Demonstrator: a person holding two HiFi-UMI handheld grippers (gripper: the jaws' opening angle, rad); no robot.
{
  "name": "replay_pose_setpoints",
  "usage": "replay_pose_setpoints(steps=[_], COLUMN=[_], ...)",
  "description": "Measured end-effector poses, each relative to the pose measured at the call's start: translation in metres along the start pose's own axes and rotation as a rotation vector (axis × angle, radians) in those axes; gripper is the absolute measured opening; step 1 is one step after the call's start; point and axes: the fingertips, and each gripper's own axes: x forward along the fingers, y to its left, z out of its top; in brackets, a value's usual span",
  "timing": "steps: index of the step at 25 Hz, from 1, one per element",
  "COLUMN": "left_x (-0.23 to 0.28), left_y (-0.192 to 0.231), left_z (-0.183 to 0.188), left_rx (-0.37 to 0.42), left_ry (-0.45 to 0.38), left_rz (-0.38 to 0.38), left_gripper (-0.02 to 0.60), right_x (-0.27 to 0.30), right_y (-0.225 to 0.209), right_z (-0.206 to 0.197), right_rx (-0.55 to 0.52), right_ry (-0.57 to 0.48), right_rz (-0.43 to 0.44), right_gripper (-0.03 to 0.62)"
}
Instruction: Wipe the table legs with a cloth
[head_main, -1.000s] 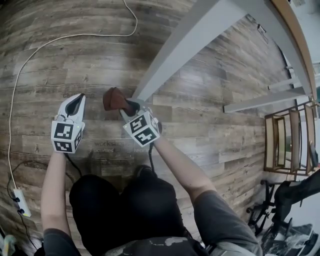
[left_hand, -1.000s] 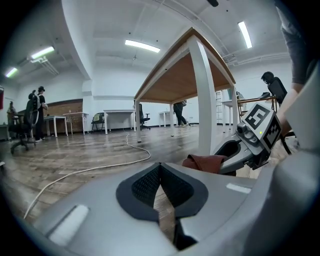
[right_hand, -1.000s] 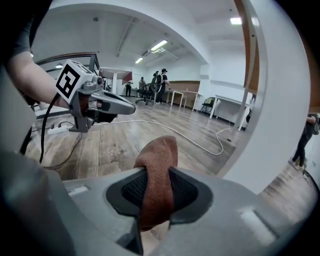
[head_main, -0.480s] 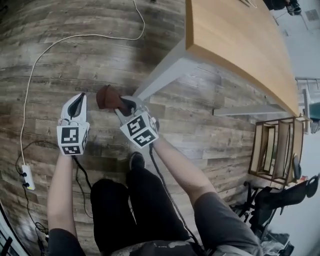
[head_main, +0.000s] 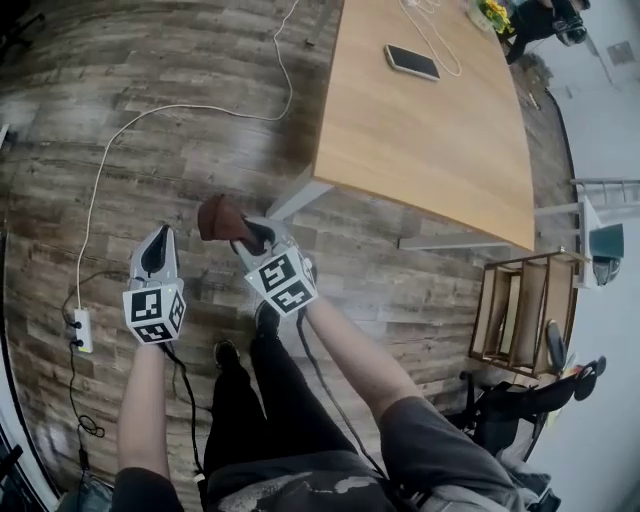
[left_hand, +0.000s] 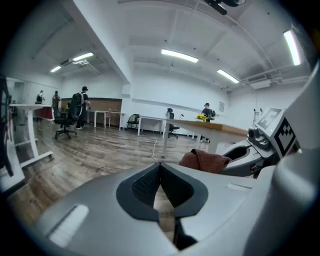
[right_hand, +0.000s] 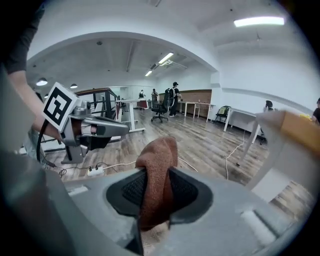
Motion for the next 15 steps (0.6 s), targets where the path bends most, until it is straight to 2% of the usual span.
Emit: replay_pose_setpoints(steps=[3, 8, 15], left_x=[-0.044, -0.088, -0.127], left_y=[-0.005, -0.021, -0.029], left_z=[0.034, 0.081, 0.126], left_rx=[-0.055, 0.033, 0.061], left_ry=[-0.005, 0.002, -0.009], left_rz=[-0.008, -0.102, -0.161], left_gripper=[0.018, 0.018, 0.018], right_x=[-0.041, -0.092, -0.159], right_y=[0.011, 0.014, 0.022], right_z=[0.038, 0.079, 0.127], right_rx=[0.070, 0.148, 0.200], right_ry=[-0.026, -0.049, -0.123], right_rz=[-0.033, -0.105, -0.205], right_gripper=[0.091, 0.091, 0.091])
